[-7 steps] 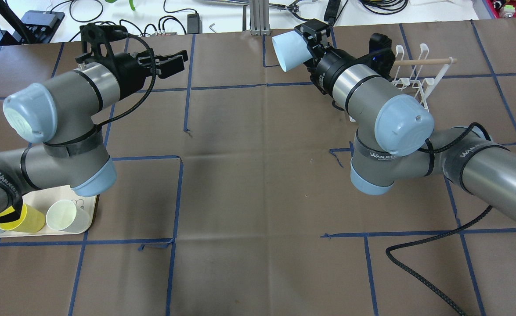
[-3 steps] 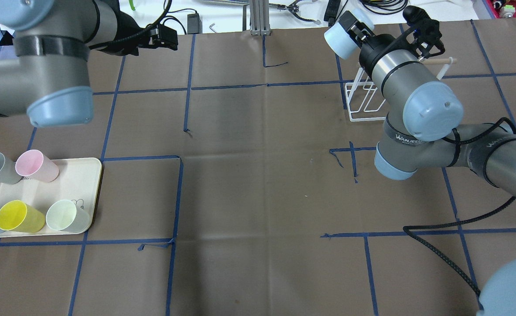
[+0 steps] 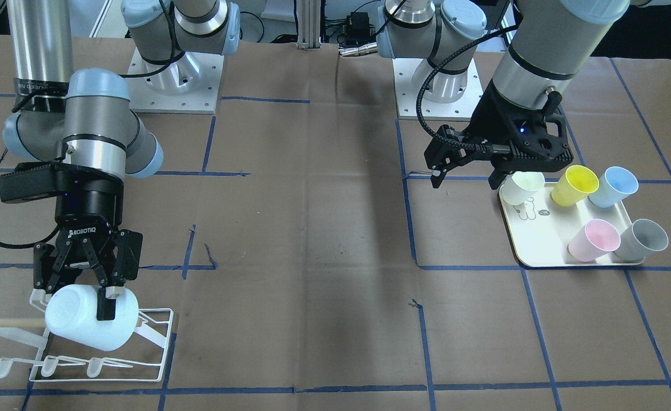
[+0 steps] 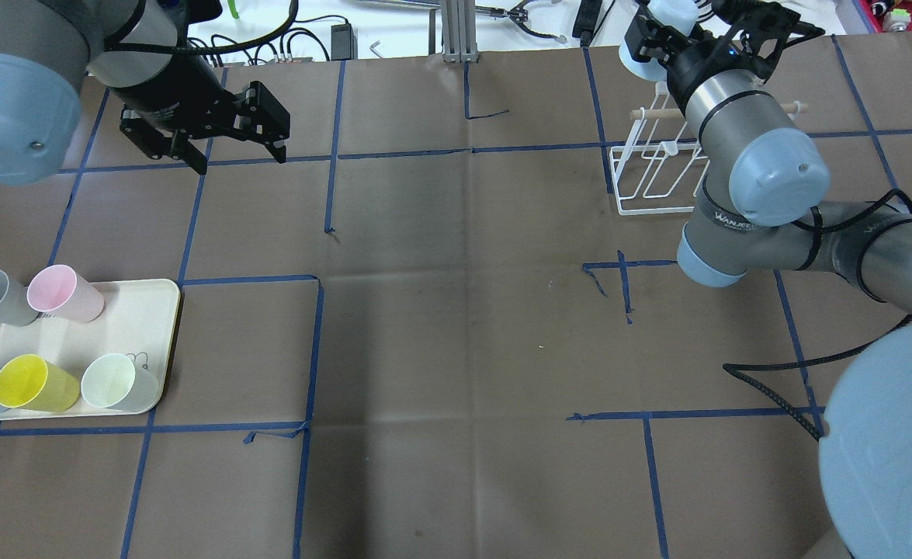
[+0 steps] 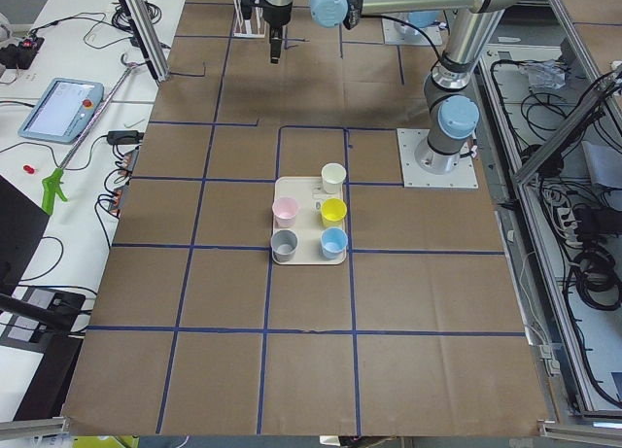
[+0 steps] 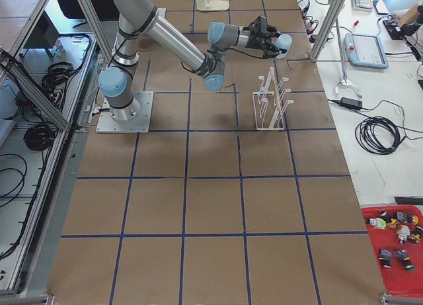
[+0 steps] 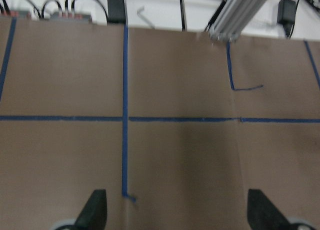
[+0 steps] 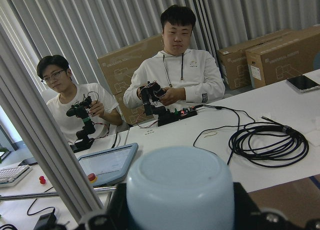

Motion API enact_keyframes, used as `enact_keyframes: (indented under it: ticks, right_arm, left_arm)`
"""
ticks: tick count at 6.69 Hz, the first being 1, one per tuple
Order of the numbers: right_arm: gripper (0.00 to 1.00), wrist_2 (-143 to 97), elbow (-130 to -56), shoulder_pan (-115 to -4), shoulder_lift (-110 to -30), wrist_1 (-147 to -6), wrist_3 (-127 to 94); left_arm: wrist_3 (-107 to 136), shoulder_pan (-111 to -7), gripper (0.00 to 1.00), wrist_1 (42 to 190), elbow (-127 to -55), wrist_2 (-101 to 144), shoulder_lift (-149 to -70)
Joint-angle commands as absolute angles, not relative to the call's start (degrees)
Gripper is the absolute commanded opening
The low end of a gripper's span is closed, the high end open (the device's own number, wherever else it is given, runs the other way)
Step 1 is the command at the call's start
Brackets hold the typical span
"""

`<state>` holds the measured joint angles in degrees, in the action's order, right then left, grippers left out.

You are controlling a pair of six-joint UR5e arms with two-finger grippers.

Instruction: Transfer IKEA cup to right arm and place on rack

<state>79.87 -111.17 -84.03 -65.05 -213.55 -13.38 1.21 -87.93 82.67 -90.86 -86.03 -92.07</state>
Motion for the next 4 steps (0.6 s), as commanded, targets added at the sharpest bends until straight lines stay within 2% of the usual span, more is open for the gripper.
enact_keyframes:
  ticks: [1, 4]
  right_arm:
    - [0.11, 79.8, -107.9, -81.0, -59.8, -214.7, -6.8]
    - [0.11, 79.9, -103.6, -80.6, -53.9, -215.6, -6.6]
  left_arm:
    - [0.7, -87.4, 1.0, 85.5, -92.1, -87.2, -89.3]
    - [-9.4, -77.8, 1.0, 86.5, -94.3, -87.2, -86.9]
